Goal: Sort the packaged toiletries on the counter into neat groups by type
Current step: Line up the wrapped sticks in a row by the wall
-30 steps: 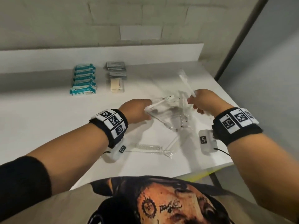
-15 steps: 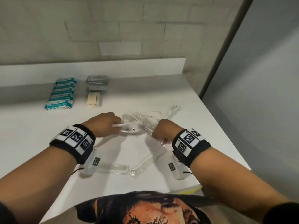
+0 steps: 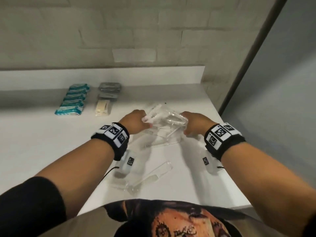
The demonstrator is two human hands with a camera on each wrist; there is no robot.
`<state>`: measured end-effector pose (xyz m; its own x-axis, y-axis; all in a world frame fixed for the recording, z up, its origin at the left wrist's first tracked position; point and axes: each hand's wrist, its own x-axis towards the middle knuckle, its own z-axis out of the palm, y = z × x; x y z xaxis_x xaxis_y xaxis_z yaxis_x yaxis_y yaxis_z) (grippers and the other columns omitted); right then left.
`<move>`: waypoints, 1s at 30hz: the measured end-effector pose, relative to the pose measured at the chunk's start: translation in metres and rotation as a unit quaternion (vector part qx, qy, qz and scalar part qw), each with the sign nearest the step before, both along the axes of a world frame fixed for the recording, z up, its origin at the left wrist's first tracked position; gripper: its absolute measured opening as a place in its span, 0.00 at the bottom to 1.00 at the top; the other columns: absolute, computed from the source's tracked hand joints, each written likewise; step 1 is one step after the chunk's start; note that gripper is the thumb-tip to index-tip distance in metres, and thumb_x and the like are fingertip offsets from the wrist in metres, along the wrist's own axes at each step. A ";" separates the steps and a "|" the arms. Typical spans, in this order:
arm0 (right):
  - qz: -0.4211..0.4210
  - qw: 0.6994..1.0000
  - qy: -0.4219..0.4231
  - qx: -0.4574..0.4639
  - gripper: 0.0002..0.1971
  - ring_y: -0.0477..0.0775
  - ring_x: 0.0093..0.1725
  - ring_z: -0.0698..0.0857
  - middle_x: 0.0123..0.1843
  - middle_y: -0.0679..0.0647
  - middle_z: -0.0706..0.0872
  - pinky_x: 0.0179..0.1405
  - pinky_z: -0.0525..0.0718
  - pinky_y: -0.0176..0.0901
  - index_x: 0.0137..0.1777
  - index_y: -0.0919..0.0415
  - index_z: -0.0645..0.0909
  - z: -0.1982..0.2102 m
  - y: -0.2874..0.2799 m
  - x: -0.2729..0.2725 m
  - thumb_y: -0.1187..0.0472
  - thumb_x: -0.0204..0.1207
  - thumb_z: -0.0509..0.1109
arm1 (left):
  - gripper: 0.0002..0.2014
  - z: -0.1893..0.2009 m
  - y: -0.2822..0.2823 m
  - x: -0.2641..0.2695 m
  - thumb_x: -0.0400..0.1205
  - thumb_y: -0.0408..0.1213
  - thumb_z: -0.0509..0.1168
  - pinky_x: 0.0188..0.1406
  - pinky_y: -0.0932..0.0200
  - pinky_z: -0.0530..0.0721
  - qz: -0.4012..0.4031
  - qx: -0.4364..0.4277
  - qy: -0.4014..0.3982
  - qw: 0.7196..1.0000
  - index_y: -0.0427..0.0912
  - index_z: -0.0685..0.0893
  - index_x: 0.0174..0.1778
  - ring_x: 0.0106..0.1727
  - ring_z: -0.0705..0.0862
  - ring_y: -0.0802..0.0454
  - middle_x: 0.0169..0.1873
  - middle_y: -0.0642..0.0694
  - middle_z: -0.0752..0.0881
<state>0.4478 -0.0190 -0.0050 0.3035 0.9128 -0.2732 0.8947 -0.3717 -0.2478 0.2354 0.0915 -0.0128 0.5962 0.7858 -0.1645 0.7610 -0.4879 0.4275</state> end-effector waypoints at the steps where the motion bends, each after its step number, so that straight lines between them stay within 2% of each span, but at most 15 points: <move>1: 0.015 0.999 -0.030 -0.015 0.29 0.58 0.55 0.84 0.59 0.54 0.86 0.52 0.83 0.46 0.70 0.49 0.73 -0.007 0.004 0.004 0.59 0.68 0.76 | 0.20 -0.004 0.000 0.009 0.79 0.53 0.68 0.50 0.54 0.76 -0.016 0.001 0.023 1.000 0.40 0.78 0.55 0.54 0.80 0.44 0.58 0.40 0.79; 4: 0.036 0.989 -0.134 -0.040 0.21 0.60 0.60 0.80 0.60 0.55 0.82 0.59 0.76 0.52 0.61 0.50 0.77 -0.018 0.010 0.015 0.48 0.69 0.74 | 0.22 -0.018 -0.005 0.023 0.80 0.51 0.65 0.60 0.52 0.77 -0.042 0.006 0.089 0.995 0.40 0.76 0.64 0.62 0.79 0.41 0.63 0.40 0.77; 6: 0.048 0.980 -0.180 -0.065 0.19 0.61 0.62 0.74 0.59 0.55 0.76 0.61 0.71 0.55 0.58 0.48 0.78 -0.019 0.013 0.022 0.43 0.68 0.71 | 0.21 -0.027 -0.009 0.025 0.80 0.51 0.64 0.57 0.53 0.77 -0.030 0.027 0.096 0.995 0.42 0.75 0.63 0.60 0.80 0.42 0.62 0.40 0.77; 8: 0.038 0.982 -0.160 -0.090 0.14 0.59 0.57 0.77 0.56 0.53 0.78 0.54 0.74 0.51 0.53 0.51 0.79 -0.017 0.015 0.031 0.48 0.69 0.67 | 0.17 -0.031 -0.015 0.020 0.80 0.51 0.63 0.49 0.55 0.76 -0.015 0.031 0.091 0.995 0.43 0.76 0.58 0.52 0.80 0.45 0.57 0.42 0.80; 11: -0.029 0.994 -0.070 -0.079 0.10 0.56 0.45 0.81 0.51 0.56 0.84 0.33 0.75 0.39 0.49 0.58 0.78 -0.008 0.030 0.046 0.60 0.68 0.64 | 0.14 -0.032 -0.023 0.011 0.80 0.52 0.64 0.41 0.56 0.72 0.005 -0.035 0.085 0.996 0.45 0.74 0.49 0.45 0.77 0.49 0.46 0.47 0.80; 13: -0.099 0.993 0.048 -0.047 0.10 0.56 0.37 0.81 0.45 0.58 0.84 0.27 0.72 0.36 0.48 0.62 0.78 -0.009 0.046 0.050 0.64 0.67 0.68 | 0.15 -0.033 -0.026 0.006 0.79 0.53 0.66 0.39 0.56 0.72 0.030 -0.111 0.071 0.991 0.45 0.75 0.48 0.45 0.78 0.50 0.43 0.50 0.79; 15: -0.177 0.953 0.245 -0.013 0.12 0.57 0.33 0.81 0.39 0.62 0.83 0.26 0.71 0.36 0.47 0.63 0.76 -0.011 0.064 0.046 0.68 0.65 0.72 | 0.16 -0.032 -0.025 0.006 0.77 0.54 0.67 0.37 0.58 0.72 0.057 -0.161 0.045 0.984 0.45 0.77 0.47 0.43 0.78 0.52 0.43 0.49 0.80; 17: -0.209 0.918 0.338 0.008 0.14 0.58 0.36 0.83 0.39 0.63 0.83 0.28 0.71 0.39 0.49 0.62 0.75 -0.011 0.084 0.040 0.67 0.66 0.75 | 0.16 -0.026 -0.017 0.011 0.77 0.53 0.70 0.35 0.59 0.71 0.088 -0.194 -0.021 0.977 0.43 0.78 0.44 0.42 0.78 0.51 0.42 0.48 0.81; 18: -0.202 0.919 0.338 0.022 0.15 0.57 0.38 0.85 0.39 0.62 0.84 0.28 0.72 0.39 0.51 0.61 0.75 -0.009 0.094 0.038 0.65 0.68 0.76 | 0.16 -0.023 -0.008 0.015 0.76 0.52 0.71 0.35 0.59 0.72 0.111 -0.209 -0.067 0.969 0.43 0.78 0.43 0.41 0.78 0.51 0.41 0.47 0.81; 20: -0.162 0.958 0.231 0.054 0.22 0.57 0.46 0.87 0.47 0.59 0.85 0.35 0.78 0.42 0.59 0.63 0.74 -0.003 0.114 0.037 0.55 0.71 0.77 | 0.23 -0.015 0.018 0.027 0.74 0.55 0.73 0.36 0.58 0.76 0.153 -0.221 -0.150 0.952 0.37 0.80 0.50 0.38 0.80 0.51 0.40 0.46 0.83; 22: -0.150 0.977 0.109 0.105 0.33 0.64 0.61 0.82 0.63 0.61 0.79 0.55 0.82 0.48 0.71 0.62 0.71 0.003 0.127 0.037 0.47 0.71 0.75 | 0.36 -0.007 0.051 0.036 0.72 0.58 0.73 0.44 0.54 0.83 0.191 -0.214 -0.188 0.940 0.31 0.76 0.63 0.41 0.84 0.48 0.43 0.44 0.85; 23: -0.154 0.977 0.087 0.120 0.34 0.66 0.66 0.79 0.67 0.62 0.76 0.61 0.80 0.52 0.73 0.60 0.70 0.004 0.130 0.037 0.44 0.71 0.73 | 0.39 -0.006 0.066 0.037 0.72 0.57 0.74 0.51 0.52 0.84 0.206 -0.202 -0.188 0.939 0.32 0.73 0.69 0.49 0.86 0.45 0.51 0.41 0.86; 26: -0.085 0.986 0.059 0.129 0.23 0.66 0.62 0.81 0.64 0.62 0.76 0.60 0.82 0.52 0.69 0.56 0.77 0.003 0.137 0.026 0.50 0.75 0.68 | 0.42 -0.015 0.099 0.030 0.74 0.49 0.74 0.67 0.53 0.79 0.206 -0.143 -0.115 0.961 0.42 0.61 0.81 0.69 0.79 0.42 0.74 0.38 0.75; 28: 0.010 0.991 0.036 0.129 0.15 0.65 0.57 0.84 0.60 0.62 0.81 0.53 0.82 0.46 0.62 0.57 0.83 0.000 0.138 0.014 0.57 0.77 0.66 | 0.41 -0.026 0.105 0.023 0.75 0.46 0.73 0.69 0.52 0.78 0.180 -0.115 -0.071 0.974 0.48 0.61 0.82 0.71 0.77 0.42 0.75 0.37 0.72; 30: 0.078 0.990 0.051 0.101 0.15 0.61 0.62 0.83 0.64 0.59 0.83 0.58 0.79 0.43 0.64 0.56 0.83 -0.001 0.140 -0.005 0.57 0.79 0.66 | 0.39 -0.038 0.107 0.019 0.76 0.49 0.71 0.71 0.49 0.75 0.145 -0.060 -0.018 0.987 0.53 0.62 0.82 0.72 0.74 0.40 0.75 0.39 0.71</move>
<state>0.4425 0.1206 -0.0058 0.1344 0.9857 -0.1018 0.9036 -0.1641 -0.3958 0.2547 0.1983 -0.0508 0.3570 0.9001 -0.2496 0.8440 -0.1964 0.4991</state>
